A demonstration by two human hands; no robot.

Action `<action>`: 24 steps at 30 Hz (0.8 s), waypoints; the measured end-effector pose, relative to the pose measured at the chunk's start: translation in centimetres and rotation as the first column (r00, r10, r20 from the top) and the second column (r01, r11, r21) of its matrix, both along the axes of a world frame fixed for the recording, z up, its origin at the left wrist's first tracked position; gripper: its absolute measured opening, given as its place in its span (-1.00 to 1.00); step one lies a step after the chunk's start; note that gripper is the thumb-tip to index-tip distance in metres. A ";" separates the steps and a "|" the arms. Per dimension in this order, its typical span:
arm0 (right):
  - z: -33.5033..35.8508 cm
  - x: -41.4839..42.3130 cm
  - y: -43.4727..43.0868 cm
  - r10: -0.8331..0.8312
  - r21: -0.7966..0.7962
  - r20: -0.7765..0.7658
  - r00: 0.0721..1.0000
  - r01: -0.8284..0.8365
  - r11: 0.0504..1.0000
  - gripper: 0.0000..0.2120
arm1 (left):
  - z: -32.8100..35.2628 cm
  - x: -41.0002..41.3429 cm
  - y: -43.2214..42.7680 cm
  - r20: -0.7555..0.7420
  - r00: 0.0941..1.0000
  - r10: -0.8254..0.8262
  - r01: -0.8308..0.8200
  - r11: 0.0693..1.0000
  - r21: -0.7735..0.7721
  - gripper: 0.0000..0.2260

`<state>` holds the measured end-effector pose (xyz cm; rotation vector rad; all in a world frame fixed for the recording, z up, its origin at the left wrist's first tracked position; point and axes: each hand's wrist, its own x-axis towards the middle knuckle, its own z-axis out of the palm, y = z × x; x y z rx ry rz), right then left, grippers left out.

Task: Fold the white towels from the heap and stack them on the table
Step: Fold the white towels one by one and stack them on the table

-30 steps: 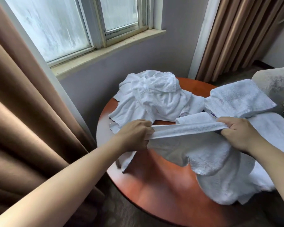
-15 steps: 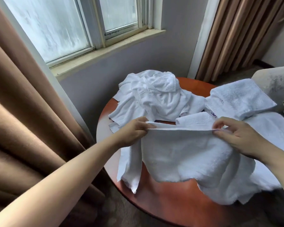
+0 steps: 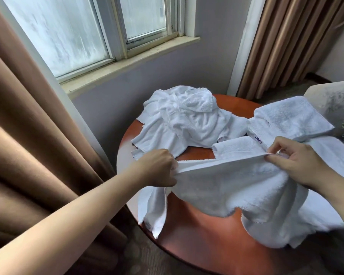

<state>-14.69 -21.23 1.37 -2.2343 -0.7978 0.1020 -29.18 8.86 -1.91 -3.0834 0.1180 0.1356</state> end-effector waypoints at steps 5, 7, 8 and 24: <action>0.1 -0.2 0.5 0.016 -0.009 0.071 0.997 -0.015 1.000 -0.73 | -0.7 -0.1 -0.8 -0.109 0.993 -0.038 0.056 0.984 0.168 -0.73; 0.1 -0.3 0.7 0.009 -0.016 0.113 0.994 -0.007 1.000 -0.75 | -1.3 -0.2 -0.6 -0.147 0.988 -0.054 0.079 0.983 0.168 -0.74; 0.1 -0.4 0.7 0.015 -0.014 0.138 0.990 -0.013 1.000 -0.76 | -1.5 -0.3 -0.6 -0.166 0.985 -0.050 0.078 0.983 0.165 -0.75; -1.9 -2.5 0.8 -0.117 -0.341 -0.019 0.993 0.104 0.934 -0.67 | -0.1 -1.6 -1.1 0.174 0.985 0.002 0.086 0.864 -0.497 -0.86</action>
